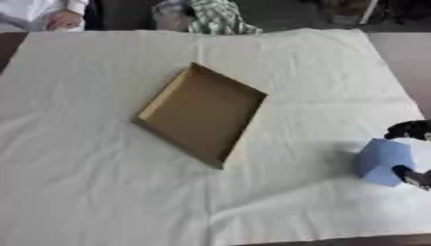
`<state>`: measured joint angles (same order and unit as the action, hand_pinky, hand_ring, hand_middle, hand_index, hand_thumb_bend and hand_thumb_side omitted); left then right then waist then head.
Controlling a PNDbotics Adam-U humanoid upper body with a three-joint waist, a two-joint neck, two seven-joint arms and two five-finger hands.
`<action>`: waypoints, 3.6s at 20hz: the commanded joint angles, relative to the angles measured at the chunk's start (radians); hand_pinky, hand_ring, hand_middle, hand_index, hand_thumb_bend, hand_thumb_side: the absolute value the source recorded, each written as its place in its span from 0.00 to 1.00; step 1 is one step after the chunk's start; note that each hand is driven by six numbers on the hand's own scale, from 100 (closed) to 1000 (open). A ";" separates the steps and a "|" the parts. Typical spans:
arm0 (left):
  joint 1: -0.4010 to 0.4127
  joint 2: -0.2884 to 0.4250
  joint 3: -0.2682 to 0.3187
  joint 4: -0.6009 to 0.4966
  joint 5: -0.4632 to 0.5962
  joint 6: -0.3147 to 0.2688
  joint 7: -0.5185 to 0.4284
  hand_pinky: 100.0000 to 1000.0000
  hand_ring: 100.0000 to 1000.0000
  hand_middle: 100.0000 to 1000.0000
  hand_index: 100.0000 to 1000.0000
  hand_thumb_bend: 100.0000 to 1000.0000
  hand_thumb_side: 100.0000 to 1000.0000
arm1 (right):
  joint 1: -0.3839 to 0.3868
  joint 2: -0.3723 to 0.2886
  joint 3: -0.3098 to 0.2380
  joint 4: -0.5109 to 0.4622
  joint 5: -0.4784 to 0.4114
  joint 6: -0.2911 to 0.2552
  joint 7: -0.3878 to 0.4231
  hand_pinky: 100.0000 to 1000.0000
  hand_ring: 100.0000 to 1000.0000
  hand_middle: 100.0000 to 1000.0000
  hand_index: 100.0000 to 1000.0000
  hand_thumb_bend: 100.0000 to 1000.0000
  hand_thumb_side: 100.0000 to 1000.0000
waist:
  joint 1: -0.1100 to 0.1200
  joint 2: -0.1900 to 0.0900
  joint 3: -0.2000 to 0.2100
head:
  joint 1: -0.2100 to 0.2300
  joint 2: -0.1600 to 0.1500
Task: Pick up objects on the table and place them in the box.
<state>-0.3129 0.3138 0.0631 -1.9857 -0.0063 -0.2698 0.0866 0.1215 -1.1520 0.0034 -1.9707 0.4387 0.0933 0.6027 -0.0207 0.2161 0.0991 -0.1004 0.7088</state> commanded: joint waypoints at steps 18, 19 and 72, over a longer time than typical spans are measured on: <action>-0.008 0.006 -0.002 -0.014 -0.004 0.002 -0.008 0.59 0.88 0.58 0.61 0.29 0.50 | -0.029 -0.035 -0.014 0.070 0.066 0.013 -0.008 1.00 1.00 1.00 1.00 0.14 0.76 | 0.002 -0.003 -0.004 | -0.005 -0.013; -0.008 0.006 -0.002 -0.014 -0.004 0.003 -0.009 0.59 0.88 0.58 0.61 0.29 0.50 | -0.028 -0.034 -0.014 0.072 0.068 0.013 -0.008 1.00 1.00 1.00 1.00 0.15 0.77 | 0.002 -0.003 -0.004 | -0.006 -0.013; -0.013 -0.001 -0.006 -0.014 0.000 0.010 -0.036 0.59 0.89 0.58 0.60 0.27 0.52 | -0.062 -0.038 0.042 0.110 0.068 -0.053 0.035 0.97 1.00 0.91 0.97 0.13 0.70 | 0.004 0.006 0.003 | -0.021 -0.020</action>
<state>-0.3159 0.3057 0.0575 -1.9857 -0.0090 -0.2591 0.0544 0.0688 -1.1582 0.0527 -1.8560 0.4931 0.0391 0.6465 -0.0148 0.2340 0.1035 -0.1179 0.6957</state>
